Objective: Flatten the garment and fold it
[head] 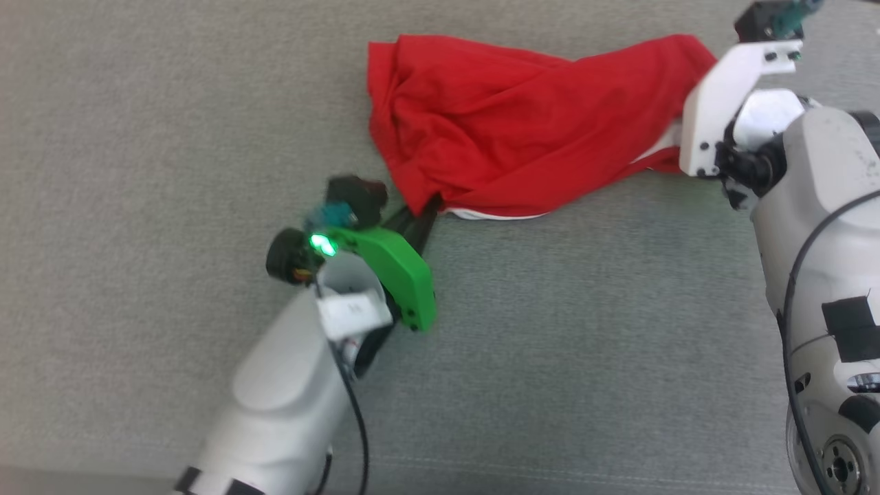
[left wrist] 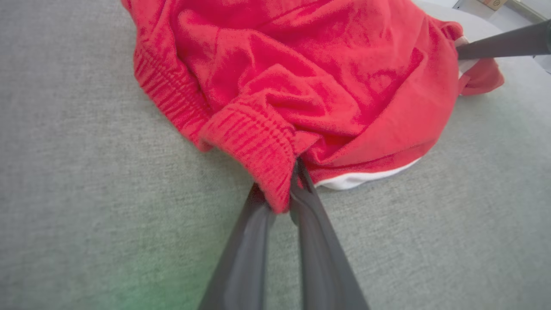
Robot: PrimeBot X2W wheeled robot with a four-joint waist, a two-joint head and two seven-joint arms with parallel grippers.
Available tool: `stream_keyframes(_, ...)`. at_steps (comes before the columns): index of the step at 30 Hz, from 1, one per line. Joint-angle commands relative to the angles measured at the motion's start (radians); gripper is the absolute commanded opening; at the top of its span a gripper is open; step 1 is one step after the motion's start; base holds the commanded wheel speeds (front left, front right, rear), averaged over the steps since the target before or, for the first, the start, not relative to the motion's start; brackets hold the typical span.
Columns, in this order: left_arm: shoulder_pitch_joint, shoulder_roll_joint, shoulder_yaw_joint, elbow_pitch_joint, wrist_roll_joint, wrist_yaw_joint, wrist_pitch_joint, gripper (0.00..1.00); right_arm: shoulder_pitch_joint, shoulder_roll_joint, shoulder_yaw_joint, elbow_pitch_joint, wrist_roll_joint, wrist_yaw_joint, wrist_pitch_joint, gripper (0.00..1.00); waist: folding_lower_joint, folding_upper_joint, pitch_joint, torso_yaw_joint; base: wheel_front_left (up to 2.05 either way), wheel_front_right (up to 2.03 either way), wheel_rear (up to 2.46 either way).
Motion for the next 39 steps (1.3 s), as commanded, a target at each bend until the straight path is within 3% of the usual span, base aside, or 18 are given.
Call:
stream_keyframes(1, -0.031, 0.021, 0.007, -0.037, -0.039, -0.012, 0.032, 0.00, -0.008, -0.001, 0.029, -0.025, 0.029, -0.002, -0.010, 0.00, -0.0002, 0.0000, -0.018, -0.027, 0.00, 0.00, 0.00)
stream_keyframes(9, -0.283, 0.140, 0.081, -0.232, -0.249, -0.022, 0.316, 0.00, -0.138, -0.058, 0.198, -0.242, 0.138, -0.002, -0.005, 0.00, -0.0002, 0.0000, 0.017, -0.089, 0.00, 0.00, 0.00)
stream_keyframes(12, -0.419, 0.150, 0.144, -0.229, -0.279, 0.010, 0.353, 0.00, -0.205, -0.070, 0.201, -0.314, 0.141, -0.002, -0.023, 0.00, -0.0002, 0.0000, 0.053, -0.109, 0.00, 0.00, 0.00)
stream_keyframes(15, -0.544, 0.153, 0.188, -0.210, -0.265, 0.048, 0.332, 0.00, -0.277, -0.071, 0.175, -0.363, 0.116, -0.002, -0.062, 0.00, -0.0002, 0.0000, 0.090, -0.126, 0.00, 0.00, 0.00)
stream_keyframes(20, -0.726, 0.142, 0.265, -0.152, -0.218, 0.115, 0.185, 0.00, -0.387, -0.045, 0.079, -0.418, 0.039, -0.002, -0.195, 0.00, -0.0002, 0.0000, 0.135, -0.149, 0.00, 0.00, 0.00)
stream_keyframes(24, -0.801, 0.129, 0.309, -0.093, -0.211, 0.128, 0.072, 0.00, -0.430, -0.025, 0.020, -0.423, -0.013, -0.002, -0.288, 0.00, -0.0002, 0.0000, 0.146, -0.156, 0.00, 0.00, 0.00)
stream_keyframes(31, -0.720, 0.115, 0.286, 0.020, -0.237, 0.061, 0.053, 0.00, -0.327, -0.006, 0.056, -0.345, 0.011, -0.002, -0.314, 0.00, -0.0002, 0.0000, 0.130, -0.150, 0.00, 0.00, 0.00)
stream_keyframes(39, -0.394, 0.139, 0.148, 0.061, -0.229, -0.008, 0.110, 0.00, 0.018, -0.059, 0.262, -0.323, 0.214, -0.002, -0.234, 0.00, -0.0002, 0.0000, 0.024, -0.119, 0.00, 0.00, 0.00)
